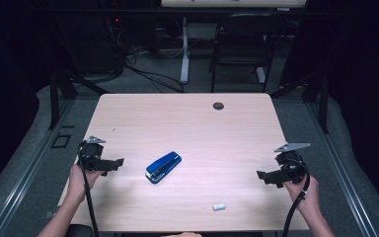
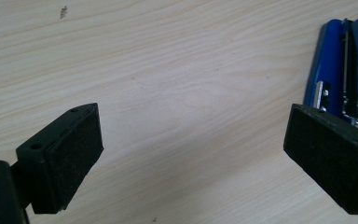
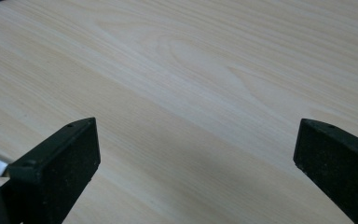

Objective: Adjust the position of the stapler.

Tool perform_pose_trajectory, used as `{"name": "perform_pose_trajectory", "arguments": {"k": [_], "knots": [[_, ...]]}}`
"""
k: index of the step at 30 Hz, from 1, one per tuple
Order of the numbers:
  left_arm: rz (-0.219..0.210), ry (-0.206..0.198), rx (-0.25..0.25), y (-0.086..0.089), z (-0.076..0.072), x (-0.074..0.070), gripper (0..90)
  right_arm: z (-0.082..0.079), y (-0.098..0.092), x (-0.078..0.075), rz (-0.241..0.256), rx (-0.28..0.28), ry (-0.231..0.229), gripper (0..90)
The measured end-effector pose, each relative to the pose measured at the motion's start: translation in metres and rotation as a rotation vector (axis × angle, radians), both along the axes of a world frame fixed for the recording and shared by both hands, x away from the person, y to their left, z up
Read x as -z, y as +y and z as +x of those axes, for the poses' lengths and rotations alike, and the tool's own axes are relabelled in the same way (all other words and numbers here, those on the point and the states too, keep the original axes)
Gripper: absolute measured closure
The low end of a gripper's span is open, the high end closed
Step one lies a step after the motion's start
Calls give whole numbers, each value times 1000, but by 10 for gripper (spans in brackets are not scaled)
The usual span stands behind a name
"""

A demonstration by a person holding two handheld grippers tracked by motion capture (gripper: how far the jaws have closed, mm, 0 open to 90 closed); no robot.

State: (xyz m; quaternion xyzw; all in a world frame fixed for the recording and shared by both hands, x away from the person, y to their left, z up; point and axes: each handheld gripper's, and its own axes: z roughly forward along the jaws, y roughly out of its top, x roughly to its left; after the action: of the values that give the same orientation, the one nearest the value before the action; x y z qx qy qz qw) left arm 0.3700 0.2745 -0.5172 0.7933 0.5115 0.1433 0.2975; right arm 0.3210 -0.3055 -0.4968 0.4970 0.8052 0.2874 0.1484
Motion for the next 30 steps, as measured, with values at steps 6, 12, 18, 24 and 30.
{"name": "perform_pose_trajectory", "arguments": {"k": [6,12,18,24,30], "knots": [[-10,-13,28,-12,-7,-3,43,-11,3,-1,1,-8,-3,0],[-26,-22,72,-29,-15,-7,43,-9,2,1,-18,-1,6,11],[-47,-20,86,-39,-18,-7,43,1,2,9,-26,-2,35,17],[-46,-25,128,-53,-19,-6,42,5,1,10,-19,-8,36,19],[-56,-24,168,-66,-24,-6,45,12,6,11,-27,-33,45,23]]}}
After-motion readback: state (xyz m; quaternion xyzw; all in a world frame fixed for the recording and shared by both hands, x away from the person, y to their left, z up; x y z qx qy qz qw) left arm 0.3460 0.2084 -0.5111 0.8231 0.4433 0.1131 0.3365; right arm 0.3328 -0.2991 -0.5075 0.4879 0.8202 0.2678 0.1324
